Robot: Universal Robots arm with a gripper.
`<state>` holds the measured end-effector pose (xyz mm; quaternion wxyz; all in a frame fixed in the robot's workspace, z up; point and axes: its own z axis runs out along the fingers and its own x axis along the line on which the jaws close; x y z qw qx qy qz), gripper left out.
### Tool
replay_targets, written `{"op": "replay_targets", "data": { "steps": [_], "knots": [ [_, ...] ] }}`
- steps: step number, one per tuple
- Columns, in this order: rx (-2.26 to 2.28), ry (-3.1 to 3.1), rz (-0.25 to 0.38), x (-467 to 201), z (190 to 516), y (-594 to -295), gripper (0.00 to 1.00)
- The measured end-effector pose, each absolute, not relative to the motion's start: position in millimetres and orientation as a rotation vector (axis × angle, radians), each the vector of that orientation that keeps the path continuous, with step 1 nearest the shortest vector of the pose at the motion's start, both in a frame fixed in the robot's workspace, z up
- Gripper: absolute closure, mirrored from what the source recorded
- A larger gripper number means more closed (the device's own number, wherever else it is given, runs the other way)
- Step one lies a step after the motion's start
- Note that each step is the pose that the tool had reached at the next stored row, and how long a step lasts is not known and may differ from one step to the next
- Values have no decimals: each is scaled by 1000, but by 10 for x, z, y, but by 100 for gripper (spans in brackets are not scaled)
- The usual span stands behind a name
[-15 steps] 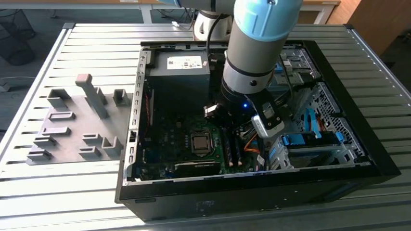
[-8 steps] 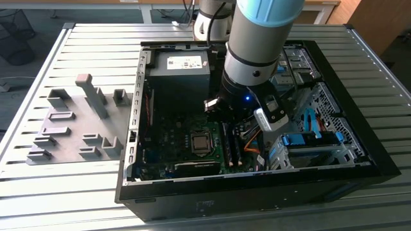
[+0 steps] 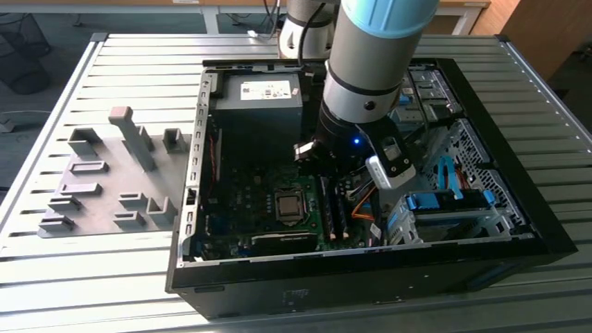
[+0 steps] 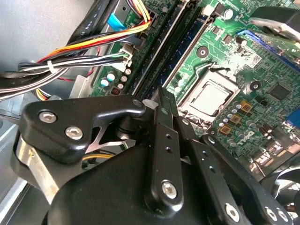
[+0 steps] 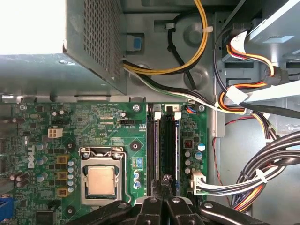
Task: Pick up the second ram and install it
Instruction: 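Press down the second ram until it locks into place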
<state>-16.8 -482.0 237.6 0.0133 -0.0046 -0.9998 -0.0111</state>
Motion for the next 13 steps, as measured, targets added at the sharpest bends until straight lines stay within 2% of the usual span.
{"op": "replay_targets", "data": {
  "steps": [13],
  "knots": [
    [-14,-3115,-34,-173,2206,-4684,89]
  ]
}}
